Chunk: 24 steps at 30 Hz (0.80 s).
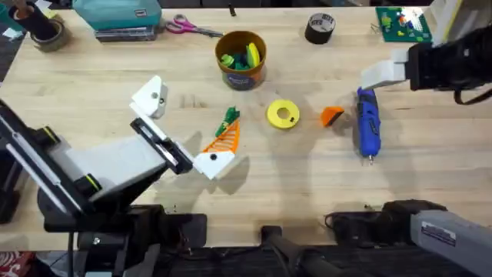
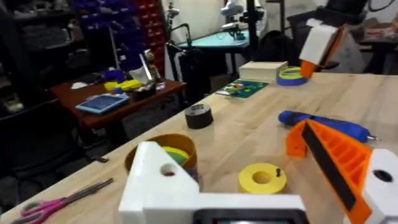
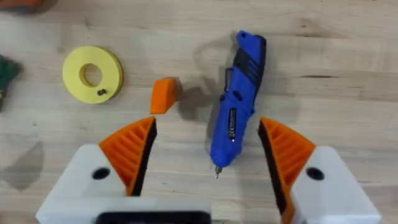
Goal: Pick up the gripper from the table and insert it into the empty holder that is missing its gripper. Then pick up a screw, insert it into the mounting hole, and use the screwdriver to tighten it. Finally, clean up the table by picking up the vegetable and placing it into the bucket.
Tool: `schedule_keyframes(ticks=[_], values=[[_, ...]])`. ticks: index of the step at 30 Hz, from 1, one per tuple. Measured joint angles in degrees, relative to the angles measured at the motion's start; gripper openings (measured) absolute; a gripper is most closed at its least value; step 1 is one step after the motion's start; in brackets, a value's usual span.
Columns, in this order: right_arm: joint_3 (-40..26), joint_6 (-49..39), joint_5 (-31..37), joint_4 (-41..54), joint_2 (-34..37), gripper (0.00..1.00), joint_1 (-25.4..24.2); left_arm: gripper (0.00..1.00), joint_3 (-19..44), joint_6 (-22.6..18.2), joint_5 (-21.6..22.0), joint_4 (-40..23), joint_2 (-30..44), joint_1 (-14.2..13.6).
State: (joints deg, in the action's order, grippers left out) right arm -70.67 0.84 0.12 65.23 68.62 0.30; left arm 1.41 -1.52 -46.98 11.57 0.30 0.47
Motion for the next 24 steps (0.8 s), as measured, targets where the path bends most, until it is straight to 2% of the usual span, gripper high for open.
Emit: schedule_keyframes(ticks=[9, 18, 21, 24], values=[[0.0, 0.0, 0.0, 0.0, 0.0, 0.997, 0.0, 0.985, -0.63, 2.18, -6.06, -3.08, 0.0, -0.12], [0.0, 0.01, 0.0, -0.01, 0.01, 0.996, 0.0, 0.985, -0.66, 2.87, -10.8, -13.86, 0.02, -0.66], [0.0, 0.0, 0.0, -0.02, 0.0, 0.997, 0.0, 0.985, -0.68, 2.71, -11.87, -15.72, 0.01, -0.66], [0.0, 0.0, 0.0, -0.01, 0.01, 0.997, 0.0, 0.985, -0.68, 0.37, -14.53, -18.09, 0.03, -0.66]])
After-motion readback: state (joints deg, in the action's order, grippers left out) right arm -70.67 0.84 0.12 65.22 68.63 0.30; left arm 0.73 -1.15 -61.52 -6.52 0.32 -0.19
